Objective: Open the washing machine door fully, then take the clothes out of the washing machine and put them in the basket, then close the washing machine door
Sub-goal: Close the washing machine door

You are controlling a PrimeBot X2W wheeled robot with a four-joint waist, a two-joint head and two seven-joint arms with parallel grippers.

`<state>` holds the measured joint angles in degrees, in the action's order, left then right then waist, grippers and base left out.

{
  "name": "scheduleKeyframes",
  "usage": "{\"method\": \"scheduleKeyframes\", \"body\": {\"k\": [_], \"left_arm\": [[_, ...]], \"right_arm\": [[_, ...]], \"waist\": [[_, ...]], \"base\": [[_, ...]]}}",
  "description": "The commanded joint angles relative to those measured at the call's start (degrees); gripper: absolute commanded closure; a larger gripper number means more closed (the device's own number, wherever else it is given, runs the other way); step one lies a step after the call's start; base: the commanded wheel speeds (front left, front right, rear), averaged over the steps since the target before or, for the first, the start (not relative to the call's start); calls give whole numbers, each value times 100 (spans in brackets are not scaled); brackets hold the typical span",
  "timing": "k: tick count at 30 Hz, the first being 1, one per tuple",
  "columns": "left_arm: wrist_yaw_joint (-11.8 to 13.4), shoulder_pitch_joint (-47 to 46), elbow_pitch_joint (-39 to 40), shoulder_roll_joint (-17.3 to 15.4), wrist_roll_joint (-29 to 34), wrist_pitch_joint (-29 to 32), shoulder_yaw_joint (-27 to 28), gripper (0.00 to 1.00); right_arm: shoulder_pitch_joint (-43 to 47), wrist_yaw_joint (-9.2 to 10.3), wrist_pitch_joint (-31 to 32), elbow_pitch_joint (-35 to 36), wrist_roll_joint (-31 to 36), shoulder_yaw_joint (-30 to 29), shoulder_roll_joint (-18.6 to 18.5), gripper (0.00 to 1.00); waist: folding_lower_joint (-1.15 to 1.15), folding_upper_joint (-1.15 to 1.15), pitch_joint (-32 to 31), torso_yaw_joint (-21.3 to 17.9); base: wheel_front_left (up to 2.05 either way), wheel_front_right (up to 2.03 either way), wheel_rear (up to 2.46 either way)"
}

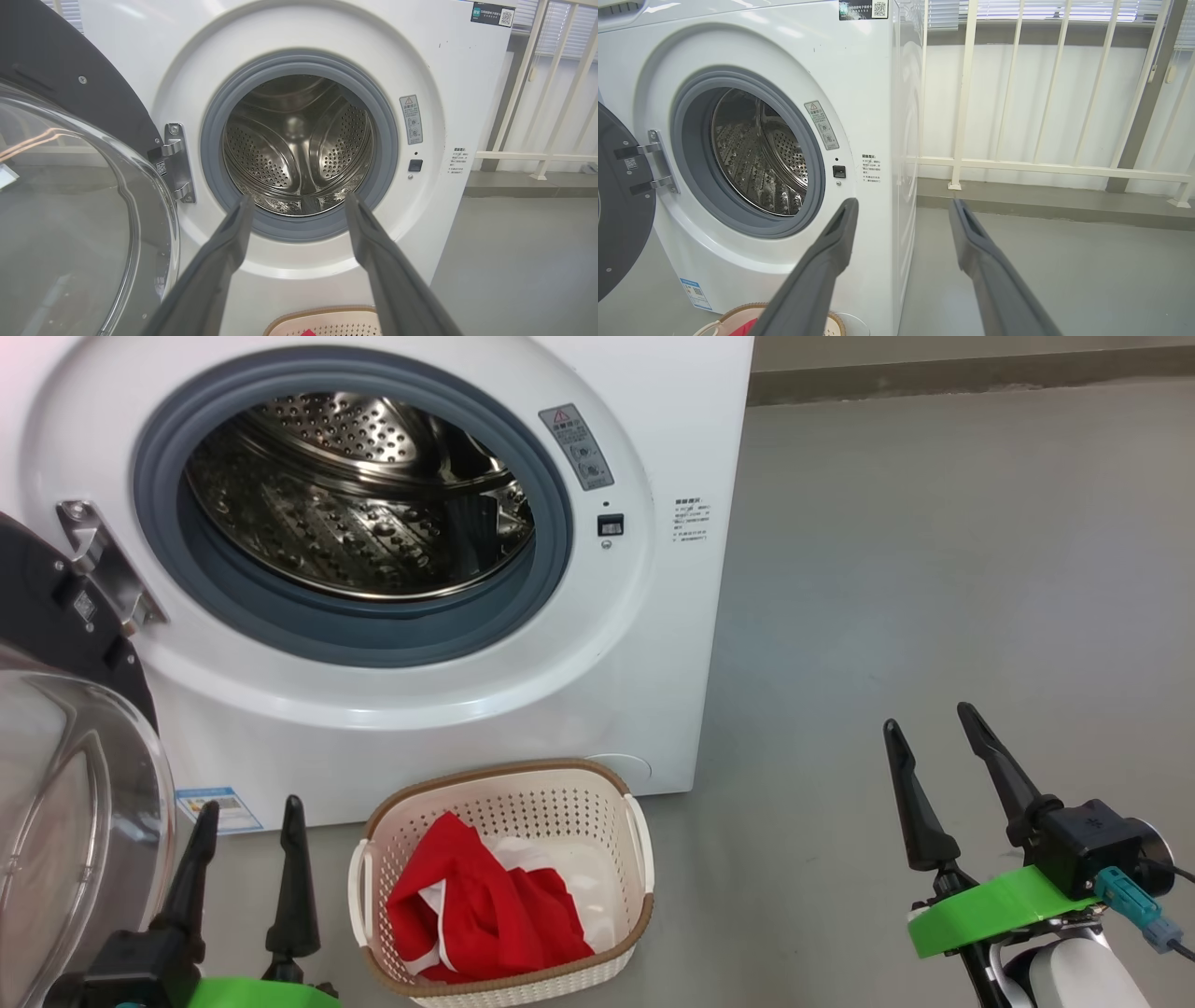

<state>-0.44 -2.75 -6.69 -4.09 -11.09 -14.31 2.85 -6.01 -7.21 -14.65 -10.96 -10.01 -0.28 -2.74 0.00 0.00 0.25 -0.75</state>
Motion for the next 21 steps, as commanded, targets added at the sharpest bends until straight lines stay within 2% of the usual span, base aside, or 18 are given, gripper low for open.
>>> {"method": "scheduleKeyframes", "body": {"k": [1, 21], "left_arm": [[50, -93, 176, -123, -9, -69, 160, 0], [72, -103, 257, -140, -43, -69, 20, 0]], "right_arm": [[-100, -28, -35, 140, -5, 131, -14, 0], [-84, -28, -35, 151, 25, 133, -14, 0]], "waist": [[0, 0, 13, 7], [0, 0, 53, 109]], "base": [[-21, 21, 0], [0, 0, 0]]}}
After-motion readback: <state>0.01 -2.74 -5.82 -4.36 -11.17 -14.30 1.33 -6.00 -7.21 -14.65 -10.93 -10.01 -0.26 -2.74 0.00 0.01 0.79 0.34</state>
